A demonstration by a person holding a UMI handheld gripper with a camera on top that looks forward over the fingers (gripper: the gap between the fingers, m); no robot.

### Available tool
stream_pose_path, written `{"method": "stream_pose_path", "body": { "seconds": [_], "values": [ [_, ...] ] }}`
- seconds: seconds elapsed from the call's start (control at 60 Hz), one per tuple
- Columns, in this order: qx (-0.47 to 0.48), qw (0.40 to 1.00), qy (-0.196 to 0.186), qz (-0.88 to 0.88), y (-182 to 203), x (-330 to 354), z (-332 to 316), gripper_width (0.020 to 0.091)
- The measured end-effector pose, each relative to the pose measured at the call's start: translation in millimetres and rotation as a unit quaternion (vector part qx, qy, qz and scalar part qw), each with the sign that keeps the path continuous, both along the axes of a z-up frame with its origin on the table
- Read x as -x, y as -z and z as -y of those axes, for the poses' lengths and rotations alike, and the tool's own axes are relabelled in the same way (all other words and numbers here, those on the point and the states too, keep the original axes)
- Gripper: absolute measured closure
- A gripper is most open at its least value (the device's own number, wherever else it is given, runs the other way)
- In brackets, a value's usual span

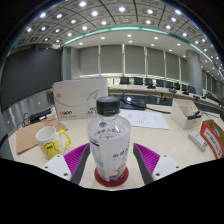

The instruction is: Pour water

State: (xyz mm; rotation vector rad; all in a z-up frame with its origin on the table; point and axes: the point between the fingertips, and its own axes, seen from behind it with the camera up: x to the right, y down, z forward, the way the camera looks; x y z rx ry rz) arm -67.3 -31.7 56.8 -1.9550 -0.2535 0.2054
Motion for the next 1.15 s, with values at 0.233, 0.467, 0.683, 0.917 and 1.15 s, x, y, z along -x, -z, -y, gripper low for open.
{"method": "stream_pose_path", "body": {
  "seconds": [0.233, 0.467, 0.683, 0.917, 1.15],
  "values": [
    [0.066, 0.996, 0.057, 0.014, -31.1, -19.4, 56.0, 0.0245],
    [0.128, 0.986, 0.097, 0.042, -102.8, -8.8, 167.7, 0.0245],
    [0.131, 0.981, 0.124, 0.071, -148.0, 16.7, 253.5, 0.0244],
    [0.121, 0.979, 0.147, 0.076, -166.1, 31.2, 303.2, 0.0245],
    [0.114, 0.980, 0.147, 0.074, -173.7, 41.7, 317.3, 0.0244]
  ]
}}
